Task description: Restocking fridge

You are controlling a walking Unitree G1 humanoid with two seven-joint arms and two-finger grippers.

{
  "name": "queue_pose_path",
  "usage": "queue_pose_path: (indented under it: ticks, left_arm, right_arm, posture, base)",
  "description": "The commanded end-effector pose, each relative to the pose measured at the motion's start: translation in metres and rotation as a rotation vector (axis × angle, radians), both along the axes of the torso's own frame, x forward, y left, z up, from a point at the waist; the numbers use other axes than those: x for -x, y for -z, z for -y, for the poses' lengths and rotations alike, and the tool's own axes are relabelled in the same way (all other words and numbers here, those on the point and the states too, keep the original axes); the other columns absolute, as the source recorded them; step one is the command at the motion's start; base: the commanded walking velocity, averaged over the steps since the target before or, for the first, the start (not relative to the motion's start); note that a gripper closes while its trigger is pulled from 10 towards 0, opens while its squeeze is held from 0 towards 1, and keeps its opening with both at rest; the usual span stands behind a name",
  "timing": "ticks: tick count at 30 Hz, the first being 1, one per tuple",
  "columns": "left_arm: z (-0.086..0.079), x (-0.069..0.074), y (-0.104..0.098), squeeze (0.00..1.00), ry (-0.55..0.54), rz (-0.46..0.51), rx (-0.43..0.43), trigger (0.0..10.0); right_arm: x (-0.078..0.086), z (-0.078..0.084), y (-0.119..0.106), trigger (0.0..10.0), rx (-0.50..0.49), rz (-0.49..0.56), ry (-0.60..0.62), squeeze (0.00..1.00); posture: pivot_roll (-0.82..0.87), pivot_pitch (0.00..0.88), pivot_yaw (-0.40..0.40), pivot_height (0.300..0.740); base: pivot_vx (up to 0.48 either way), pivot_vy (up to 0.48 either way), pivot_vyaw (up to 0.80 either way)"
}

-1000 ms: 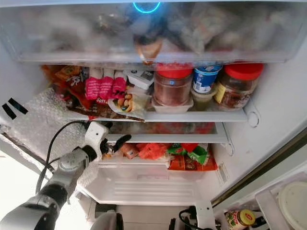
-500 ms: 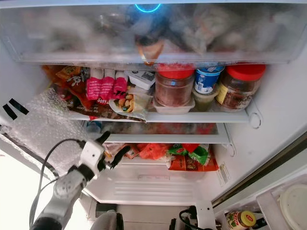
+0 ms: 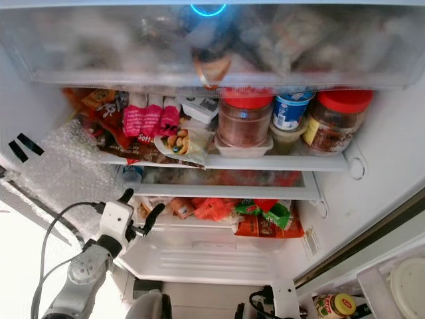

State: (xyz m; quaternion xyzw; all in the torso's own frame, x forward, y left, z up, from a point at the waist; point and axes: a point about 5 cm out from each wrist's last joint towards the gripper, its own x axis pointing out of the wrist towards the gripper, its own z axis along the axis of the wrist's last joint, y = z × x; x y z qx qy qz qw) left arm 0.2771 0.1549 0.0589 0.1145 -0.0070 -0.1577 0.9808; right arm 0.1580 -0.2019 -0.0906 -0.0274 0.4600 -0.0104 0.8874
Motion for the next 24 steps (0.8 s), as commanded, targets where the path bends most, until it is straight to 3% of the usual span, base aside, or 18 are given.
queue_pose_path:
  ticks: [1, 18, 20, 23, 24]
  left_arm:
    - [-0.001, 0.004, 0.002, 0.00, -0.004, -0.017, -0.013, 10.0]
    - [-0.001, 0.004, 0.004, 0.00, -0.018, -0.047, -0.008, 10.0]
    - [-0.019, 0.003, 0.016, 0.00, -0.081, -0.111, -0.082, 10.0]
    - [-0.051, 0.006, 0.034, 0.00, -0.241, -0.230, -0.050, 10.0]
    - [-0.059, 0.008, 0.040, 0.00, -0.275, -0.266, -0.074, 10.0]
  right_arm:
    - [0.040, -0.004, 0.016, 10.0, -0.010, -0.156, 0.016, 0.00]
    - [0.039, -0.008, 0.017, 10.0, -0.015, -0.157, 0.003, 0.00]
    - [0.039, -0.010, 0.017, 10.0, -0.013, -0.159, -0.015, 0.00]
    - [0.038, -0.010, 0.017, 10.0, -0.017, -0.157, -0.015, 0.00]
    - [0.038, -0.010, 0.017, 10.0, -0.016, -0.157, -0.013, 0.00]
  posture:
    - [0.03, 0.099, 0.036, 0.655]
    - [0.03, 0.074, 0.043, 0.655]
    - [0.02, 0.076, 0.041, 0.655]
    - [0.03, 0.078, 0.040, 0.655]
    - [0.03, 0.080, 0.042, 0.655]
  base:
    - [-0.352, 0.000, 0.00]
    - [-0.313, 0.000, 0.00]
    - [0.000, 0.000, 0.00]
    - [0.000, 0.000, 0.00]
    - [0.000, 0.000, 0.00]
